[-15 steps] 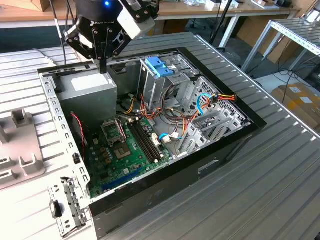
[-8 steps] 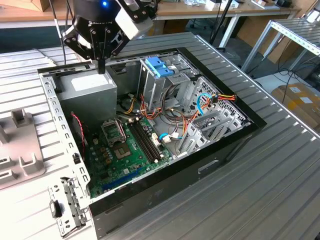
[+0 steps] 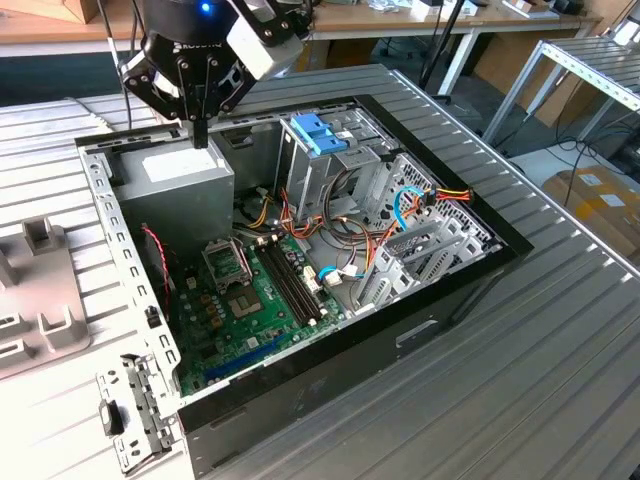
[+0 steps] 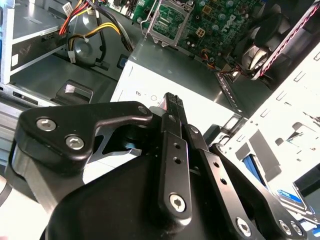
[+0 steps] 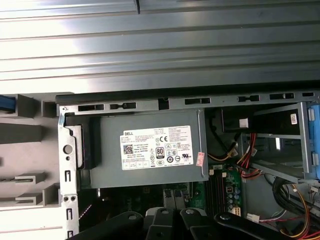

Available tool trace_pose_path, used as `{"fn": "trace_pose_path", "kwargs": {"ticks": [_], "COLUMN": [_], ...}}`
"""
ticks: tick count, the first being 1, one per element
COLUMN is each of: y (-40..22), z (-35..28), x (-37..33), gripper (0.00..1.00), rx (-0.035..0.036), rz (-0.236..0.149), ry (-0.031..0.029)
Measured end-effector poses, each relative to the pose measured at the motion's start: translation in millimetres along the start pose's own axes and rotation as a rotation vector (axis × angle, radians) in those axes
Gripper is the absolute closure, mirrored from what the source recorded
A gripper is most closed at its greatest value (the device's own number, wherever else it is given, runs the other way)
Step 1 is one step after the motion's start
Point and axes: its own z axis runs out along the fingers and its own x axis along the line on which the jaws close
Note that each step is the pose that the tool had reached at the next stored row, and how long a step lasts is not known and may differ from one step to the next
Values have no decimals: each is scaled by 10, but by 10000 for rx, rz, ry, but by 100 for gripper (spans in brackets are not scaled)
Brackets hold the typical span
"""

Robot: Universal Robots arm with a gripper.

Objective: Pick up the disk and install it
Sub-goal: 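Reach for the disk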

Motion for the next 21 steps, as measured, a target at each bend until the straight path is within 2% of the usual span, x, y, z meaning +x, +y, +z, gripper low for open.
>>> {"fn": "trace_pose_path", "kwargs": {"ticks": [21], "y": [-4], "z": [-2], "x": [58], "gripper": [89], "rx": [0], "rz": [0], "ry": [0]}}
